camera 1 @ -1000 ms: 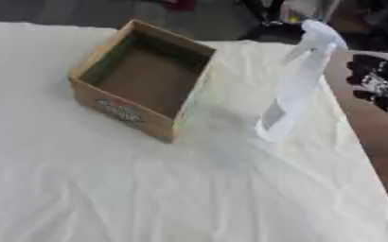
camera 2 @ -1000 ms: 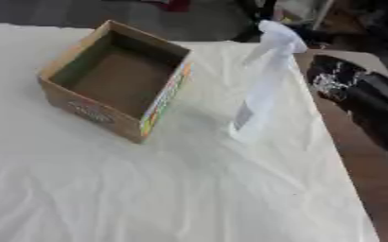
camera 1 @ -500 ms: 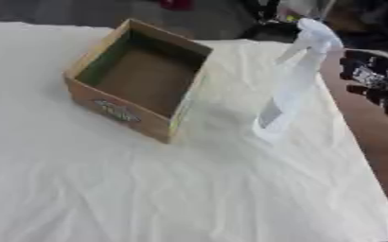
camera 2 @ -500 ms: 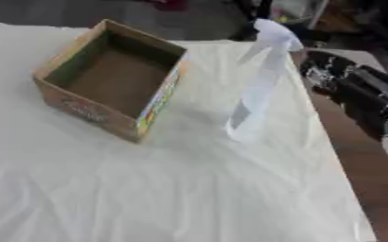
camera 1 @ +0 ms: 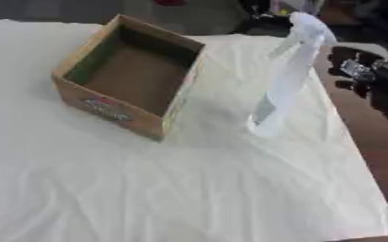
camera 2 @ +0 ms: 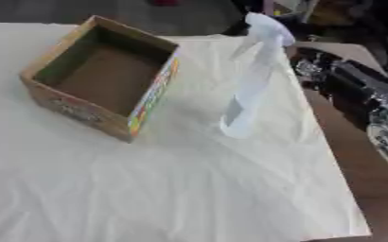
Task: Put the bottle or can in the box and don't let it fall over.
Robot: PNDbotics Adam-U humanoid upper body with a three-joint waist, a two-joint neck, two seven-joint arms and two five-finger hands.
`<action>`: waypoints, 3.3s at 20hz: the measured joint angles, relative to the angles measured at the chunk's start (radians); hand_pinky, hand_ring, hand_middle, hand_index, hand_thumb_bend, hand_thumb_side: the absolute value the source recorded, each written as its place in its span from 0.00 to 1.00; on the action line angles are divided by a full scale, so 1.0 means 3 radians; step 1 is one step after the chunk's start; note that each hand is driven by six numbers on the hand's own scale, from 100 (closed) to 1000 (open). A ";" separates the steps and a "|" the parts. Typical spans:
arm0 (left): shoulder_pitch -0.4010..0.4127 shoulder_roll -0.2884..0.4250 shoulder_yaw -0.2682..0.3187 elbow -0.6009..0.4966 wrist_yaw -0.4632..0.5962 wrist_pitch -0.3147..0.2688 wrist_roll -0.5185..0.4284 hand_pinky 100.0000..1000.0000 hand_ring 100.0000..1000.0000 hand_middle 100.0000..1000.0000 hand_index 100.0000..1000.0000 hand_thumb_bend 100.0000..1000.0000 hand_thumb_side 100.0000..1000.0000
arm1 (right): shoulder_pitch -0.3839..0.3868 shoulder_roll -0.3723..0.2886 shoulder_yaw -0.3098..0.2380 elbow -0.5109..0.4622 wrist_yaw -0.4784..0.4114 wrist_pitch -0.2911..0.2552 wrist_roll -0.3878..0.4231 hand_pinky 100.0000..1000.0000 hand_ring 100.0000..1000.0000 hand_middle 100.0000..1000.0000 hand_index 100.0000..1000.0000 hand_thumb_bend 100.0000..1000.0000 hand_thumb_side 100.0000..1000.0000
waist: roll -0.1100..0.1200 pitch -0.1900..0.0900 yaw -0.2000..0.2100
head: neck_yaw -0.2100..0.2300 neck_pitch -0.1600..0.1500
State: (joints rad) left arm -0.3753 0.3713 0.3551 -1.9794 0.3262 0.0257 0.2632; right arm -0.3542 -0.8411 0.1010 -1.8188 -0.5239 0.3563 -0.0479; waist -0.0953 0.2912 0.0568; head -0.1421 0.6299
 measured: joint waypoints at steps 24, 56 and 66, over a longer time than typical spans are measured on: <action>-0.0085 -0.0041 -0.0002 0.0000 0.0032 -0.0010 -0.0062 1.00 1.00 1.00 0.71 0.31 0.57 | -0.0321 0.0000 0.0039 0.0322 0.0024 -0.0176 0.0163 1.00 1.00 1.00 1.00 0.00 0.56 | 0.0031 0.0149 0.0103 | 0.0099 -0.0235; -0.0143 -0.0068 -0.0021 0.0000 0.0084 -0.0010 -0.0094 1.00 1.00 1.00 0.71 0.30 0.57 | -0.0016 -0.0065 -0.0051 0.0051 0.0027 -0.0236 0.0233 1.00 1.00 1.00 1.00 0.00 0.52 | 0.0012 0.0191 0.0104 | 0.0066 -0.0224; -0.0123 -0.0066 -0.0021 0.0000 0.0084 -0.0009 -0.0094 1.00 1.00 1.00 0.71 0.30 0.57 | 0.0071 -0.0068 -0.0087 -0.0247 0.0017 -0.0184 0.0188 1.00 1.00 1.00 1.00 0.00 0.54 | 0.0010 0.0160 0.0079 | 0.0066 -0.0200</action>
State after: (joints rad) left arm -0.4122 0.3515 0.3488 -1.9794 0.3514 0.0230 0.2349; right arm -0.3329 -0.8615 0.0749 -1.8928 -0.5188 0.3010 0.0084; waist -0.0922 0.3393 0.0805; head -0.1222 0.5700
